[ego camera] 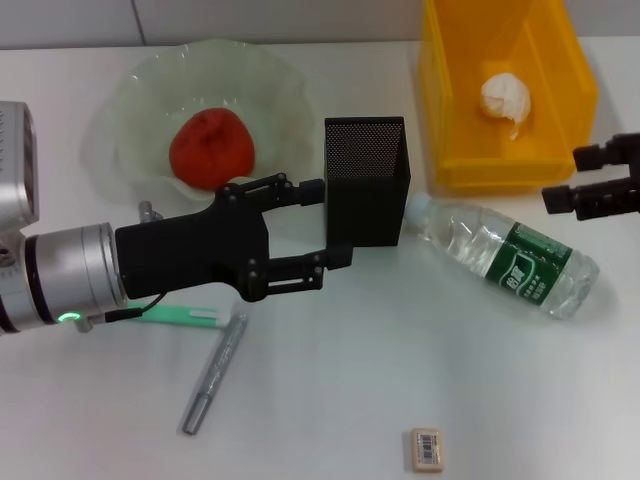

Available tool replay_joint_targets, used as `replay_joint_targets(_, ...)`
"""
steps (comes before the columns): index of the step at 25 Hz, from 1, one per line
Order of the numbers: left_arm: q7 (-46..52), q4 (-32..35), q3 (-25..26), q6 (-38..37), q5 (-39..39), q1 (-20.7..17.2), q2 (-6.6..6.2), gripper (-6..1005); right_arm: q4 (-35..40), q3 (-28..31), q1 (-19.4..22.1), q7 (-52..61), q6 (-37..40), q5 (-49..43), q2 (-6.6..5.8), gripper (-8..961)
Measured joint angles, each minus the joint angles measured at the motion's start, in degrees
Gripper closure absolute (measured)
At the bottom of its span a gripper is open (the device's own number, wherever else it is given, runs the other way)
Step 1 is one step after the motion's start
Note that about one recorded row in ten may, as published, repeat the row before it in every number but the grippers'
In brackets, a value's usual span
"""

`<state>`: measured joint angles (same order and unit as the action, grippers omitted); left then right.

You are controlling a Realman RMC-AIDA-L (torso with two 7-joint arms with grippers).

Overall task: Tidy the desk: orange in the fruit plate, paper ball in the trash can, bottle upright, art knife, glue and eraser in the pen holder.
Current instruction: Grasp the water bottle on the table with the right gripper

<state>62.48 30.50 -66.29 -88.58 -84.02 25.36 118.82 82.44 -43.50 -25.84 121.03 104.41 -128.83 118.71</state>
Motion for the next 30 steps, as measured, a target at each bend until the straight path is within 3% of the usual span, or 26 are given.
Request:
replay_joint_targets(6, -0.1, 0.0, -0.2, -0.4, 0.0, -0.4, 0.00, 265, 1.4, -5.2, -8.2, 8.2, 5.4, -13.0, -0.30, 121)
replay_joint_targets(10, -0.1, 0.0, -0.4, -0.5, 0.1, -0.4, 0.00, 266, -3.4, -10.1, -12.7, 11.0, 5.7, -20.0, -1.00, 123)
replay_joint_targets(13, -0.1, -0.1, -0.5, -0.5, 0.1, -0.4, 0.00, 267, -7.2, -12.3, -15.4, 11.3, 4.2, -25.6, -0.64, 124)
replay_joint_targets(25, -0.2, -0.8, -0.5, -0.6, 0.1, -0.4, 0.00, 270, -12.8, -24.2, -18.7, 11.9, -2.4, -32.2, 0.25, 130)
replay_joint_targets(30, -0.4, -1.5, -0.5, -0.7, 0.1, -0.4, 0.00, 271, -15.3, -25.8, -18.9, 12.0, -6.4, -32.2, 0.33, 133)
